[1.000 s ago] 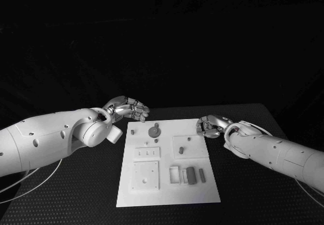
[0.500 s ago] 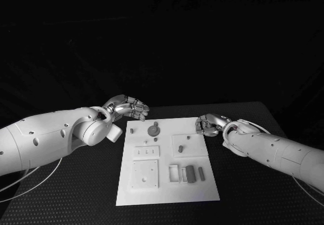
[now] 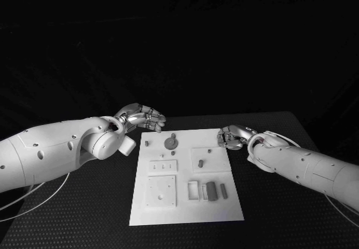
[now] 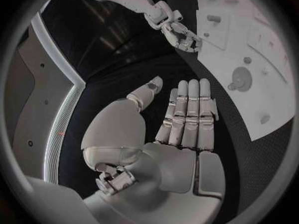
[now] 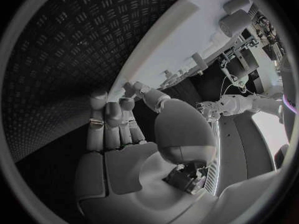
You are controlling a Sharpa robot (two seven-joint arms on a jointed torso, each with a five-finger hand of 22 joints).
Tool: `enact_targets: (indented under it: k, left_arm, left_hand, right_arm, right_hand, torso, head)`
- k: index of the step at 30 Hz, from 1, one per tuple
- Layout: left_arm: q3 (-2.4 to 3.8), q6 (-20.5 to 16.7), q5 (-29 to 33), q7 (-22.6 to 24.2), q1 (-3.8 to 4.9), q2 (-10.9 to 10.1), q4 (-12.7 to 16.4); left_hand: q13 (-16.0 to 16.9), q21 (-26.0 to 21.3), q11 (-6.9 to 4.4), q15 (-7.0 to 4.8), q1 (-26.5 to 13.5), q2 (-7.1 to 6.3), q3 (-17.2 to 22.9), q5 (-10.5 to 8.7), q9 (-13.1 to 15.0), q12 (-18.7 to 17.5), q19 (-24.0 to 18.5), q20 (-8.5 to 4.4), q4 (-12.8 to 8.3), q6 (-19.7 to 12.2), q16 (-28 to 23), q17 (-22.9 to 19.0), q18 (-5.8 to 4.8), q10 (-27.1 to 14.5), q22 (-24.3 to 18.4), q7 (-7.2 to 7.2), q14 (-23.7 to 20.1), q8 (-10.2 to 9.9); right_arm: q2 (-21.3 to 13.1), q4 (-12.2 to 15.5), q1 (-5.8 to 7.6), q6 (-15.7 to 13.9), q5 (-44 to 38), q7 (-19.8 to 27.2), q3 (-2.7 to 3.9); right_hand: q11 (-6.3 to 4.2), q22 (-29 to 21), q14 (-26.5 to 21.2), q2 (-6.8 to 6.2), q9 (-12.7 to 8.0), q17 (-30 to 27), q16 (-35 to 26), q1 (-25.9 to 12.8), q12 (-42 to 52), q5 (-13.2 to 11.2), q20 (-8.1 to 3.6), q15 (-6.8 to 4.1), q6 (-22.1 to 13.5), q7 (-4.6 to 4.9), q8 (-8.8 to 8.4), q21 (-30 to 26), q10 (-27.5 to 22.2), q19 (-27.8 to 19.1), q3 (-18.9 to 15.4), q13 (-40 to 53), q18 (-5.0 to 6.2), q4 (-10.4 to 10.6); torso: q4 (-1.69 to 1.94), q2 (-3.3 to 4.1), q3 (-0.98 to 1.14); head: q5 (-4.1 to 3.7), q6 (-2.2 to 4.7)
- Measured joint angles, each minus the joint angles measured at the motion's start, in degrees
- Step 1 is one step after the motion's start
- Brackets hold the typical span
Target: Assemble the parts on the task board
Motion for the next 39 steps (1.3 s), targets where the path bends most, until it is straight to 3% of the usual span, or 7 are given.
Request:
enact_targets:
  k: [9,21,24,28,32,37,39]
  left_arm:
    - [0.00,0.0,0.0,0.0,0.00,0.1,-0.1]
    - [0.00,0.1,0.0,0.0,0.00,0.1,-0.1]
    - [0.00,0.1,-0.1,-0.2,0.00,0.0,-0.1]
    - [0.00,0.1,-0.6,-0.5,0.00,0.0,-0.2]
    - [0.00,0.4,-1.1,-1.8,0.00,0.3,-0.9]
    - [0.00,0.3,-2.0,-4.1,-0.18,2.0,-2.3]
    - [0.00,0.1,-2.2,-5.4,-0.55,3.0,-2.9]
  left_hand:
    - [0.0,0.0,0.00,0.00,0.0,0.00,0.0,0.00,0.0,0.0,0.0,0.00,0.0,0.0,0.0,0.1,0.00,0.0,0.0,0.00,0.0,0.0]
    - [0.2,0.0,0.00,0.00,0.0,0.00,0.0,0.00,0.0,0.0,0.2,0.21,0.0,0.4,0.0,0.2,0.01,0.0,0.2,0.27,0.0,0.0]
    - [0.5,0.0,-0.33,-0.28,0.0,0.00,0.0,0.00,0.1,0.0,0.5,-0.11,0.0,1.1,0.0,0.5,-0.01,0.8,0.3,-0.20,0.8,0.0]
    - [0.8,0.0,-0.92,-0.71,-1.1,-0.13,-0.5,0.00,0.3,0.0,1.5,-0.51,0.8,2.2,0.0,1.1,-0.42,2.2,0.7,-0.91,1.7,0.0]
    - [1.2,0.0,-1.45,-0.71,-3.4,-0.46,-1.4,0.00,0.2,0.0,1.5,-0.51,1.8,2.4,0.0,1.4,-0.42,3.7,0.9,-2.10,1.7,0.0]
    - [1.3,0.0,-1.76,-0.92,-5.4,0.01,-3.4,0.00,0.2,0.0,1.9,-0.82,1.8,3.8,0.0,1.8,-0.39,4.6,1.1,-1.56,2.0,-0.2]
    - [1.3,0.0,-1.76,-0.92,-6.1,-0.09,-3.7,-0.20,0.2,-0.3,1.9,-0.82,1.9,3.9,-0.1,1.8,0.10,4.6,1.1,-1.43,2.0,-0.2]
  right_arm:
    - [0.0,0.1,0.00,-0.1,-0.1,-0.2,0.00]
    - [-0.2,0.9,-0.01,-1.4,-0.2,-1.2,0.00]
    - [-0.7,1.8,0.03,-2.1,-0.2,-1.6,0.00]
    - [-1.3,3.7,1.14,-2.2,-0.8,-2.9,0.08]
    - [-1.6,6.5,3.40,-1.9,-1.8,-4.8,1.05]
    - [-2.1,10.4,4.48,-1.0,-3.4,-7.6,1.75]
    - [-2.3,12.4,4.66,-0.6,-4.0,-8.9,1.81]
  right_hand:
    - [-0.83,0.0,0.5,1.59,0.8,0.1,0.4,-0.1,0.2,0.0,-0.20,-0.51,0.6,-0.59,0.98,0.5,0.8,0.2,0.4,-0.1,0.33,-1.1]
    - [-1.23,0.0,0.8,1.84,1.1,0.1,0.6,-0.4,0.4,0.0,-0.60,-0.86,1.0,-0.99,1.36,0.9,1.2,0.6,0.4,-0.1,0.37,-1.7]
    - [-1.43,0.0,0.9,1.84,1.2,0.1,0.7,-0.4,0.4,0.0,-0.60,-0.86,1.1,-1.10,1.35,0.9,1.4,0.6,0.5,-0.1,0.37,-1.8]
    - [-1.44,0.0,1.1,1.84,1.3,0.1,0.7,-0.4,0.4,0.0,-0.60,-1.08,1.2,-1.19,1.35,0.9,1.4,0.6,0.5,-0.1,0.36,-1.9]
    - [-1.47,0.0,1.2,1.84,1.3,0.1,0.7,-0.4,0.4,0.0,-0.60,-1.08,1.2,-1.20,1.35,0.9,1.5,0.6,0.4,-0.1,0.37,-2.0]
    - [-1.53,0.0,1.2,1.84,1.4,0.1,0.7,-0.4,0.4,0.0,-0.80,-1.07,1.3,-1.30,1.39,0.9,1.5,0.8,0.5,-0.1,0.37,-2.2]
    - [-1.54,0.0,1.2,1.84,1.4,0.1,0.7,-0.4,0.4,0.0,-0.80,-1.07,1.3,-1.34,1.56,0.9,1.5,0.8,0.5,-0.1,0.37,-2.2]
  torso:
    - [-0.02,-0.02,0.03]
    - [-0.01,-0.02,0.07]
    - [-0.02,-0.02,0.07]
    - [-0.06,-0.04,0.07]
    - [-0.08,-0.09,0.10]
    - [-0.25,-0.44,0.03]
    - [-0.39,-0.73,-0.03]
  head:
    - [-0.14,-0.10]
    - [-0.24,-0.16]
    - [-0.24,-0.11]
    - [-0.15,0.18]
    - [-0.13,0.62]
    - [-0.03,1.07]
    - [0.27,1.19]
